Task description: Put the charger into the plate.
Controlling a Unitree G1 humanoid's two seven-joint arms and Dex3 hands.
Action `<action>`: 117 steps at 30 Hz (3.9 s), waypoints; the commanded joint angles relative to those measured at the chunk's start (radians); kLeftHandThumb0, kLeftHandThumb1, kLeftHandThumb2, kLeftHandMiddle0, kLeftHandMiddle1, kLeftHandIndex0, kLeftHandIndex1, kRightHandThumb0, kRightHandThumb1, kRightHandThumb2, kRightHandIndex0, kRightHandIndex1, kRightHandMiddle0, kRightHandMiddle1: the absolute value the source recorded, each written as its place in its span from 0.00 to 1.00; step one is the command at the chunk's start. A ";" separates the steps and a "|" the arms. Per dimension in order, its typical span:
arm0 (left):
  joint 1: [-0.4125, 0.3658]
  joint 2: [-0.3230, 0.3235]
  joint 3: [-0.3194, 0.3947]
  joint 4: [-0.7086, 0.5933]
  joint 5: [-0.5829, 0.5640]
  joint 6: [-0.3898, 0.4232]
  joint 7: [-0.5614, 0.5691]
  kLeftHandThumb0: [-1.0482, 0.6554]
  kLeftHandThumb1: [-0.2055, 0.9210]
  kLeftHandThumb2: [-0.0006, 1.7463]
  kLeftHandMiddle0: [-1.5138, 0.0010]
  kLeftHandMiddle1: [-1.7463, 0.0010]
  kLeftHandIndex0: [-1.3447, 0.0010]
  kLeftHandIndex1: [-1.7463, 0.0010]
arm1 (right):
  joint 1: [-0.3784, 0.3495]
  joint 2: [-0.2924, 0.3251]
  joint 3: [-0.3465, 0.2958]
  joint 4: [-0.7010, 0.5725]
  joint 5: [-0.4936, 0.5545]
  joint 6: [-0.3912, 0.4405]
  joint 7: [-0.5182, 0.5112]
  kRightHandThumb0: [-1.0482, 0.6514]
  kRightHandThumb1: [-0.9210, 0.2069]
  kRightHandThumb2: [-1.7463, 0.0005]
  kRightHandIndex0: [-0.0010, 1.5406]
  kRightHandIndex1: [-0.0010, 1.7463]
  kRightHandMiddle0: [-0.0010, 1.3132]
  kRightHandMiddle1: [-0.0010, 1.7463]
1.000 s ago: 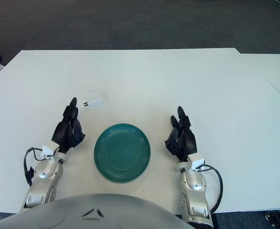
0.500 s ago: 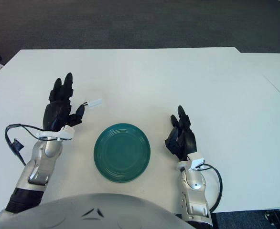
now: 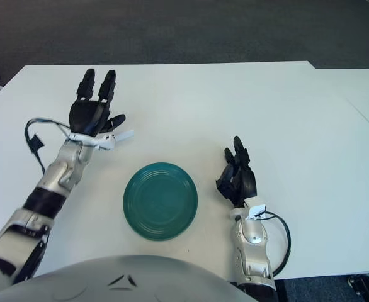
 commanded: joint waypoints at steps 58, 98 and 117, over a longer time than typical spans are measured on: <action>-0.175 0.000 -0.172 0.337 -0.151 -0.056 -0.208 0.00 1.00 0.38 1.00 1.00 1.00 0.71 | 0.051 0.055 0.030 0.046 -0.059 0.057 -0.071 0.04 0.00 0.41 0.00 0.00 0.01 0.02; -0.224 -0.054 -0.268 0.685 -0.162 -0.088 -0.011 0.00 1.00 0.37 1.00 1.00 1.00 0.83 | 0.037 0.041 0.020 0.086 -0.054 0.034 -0.057 0.05 0.00 0.40 0.00 0.00 0.00 0.01; -0.248 -0.084 -0.234 0.804 -0.278 -0.185 -0.158 0.00 1.00 0.36 0.92 0.98 1.00 0.67 | 0.037 0.027 0.012 0.100 -0.039 0.010 -0.031 0.06 0.00 0.39 0.00 0.00 0.01 0.02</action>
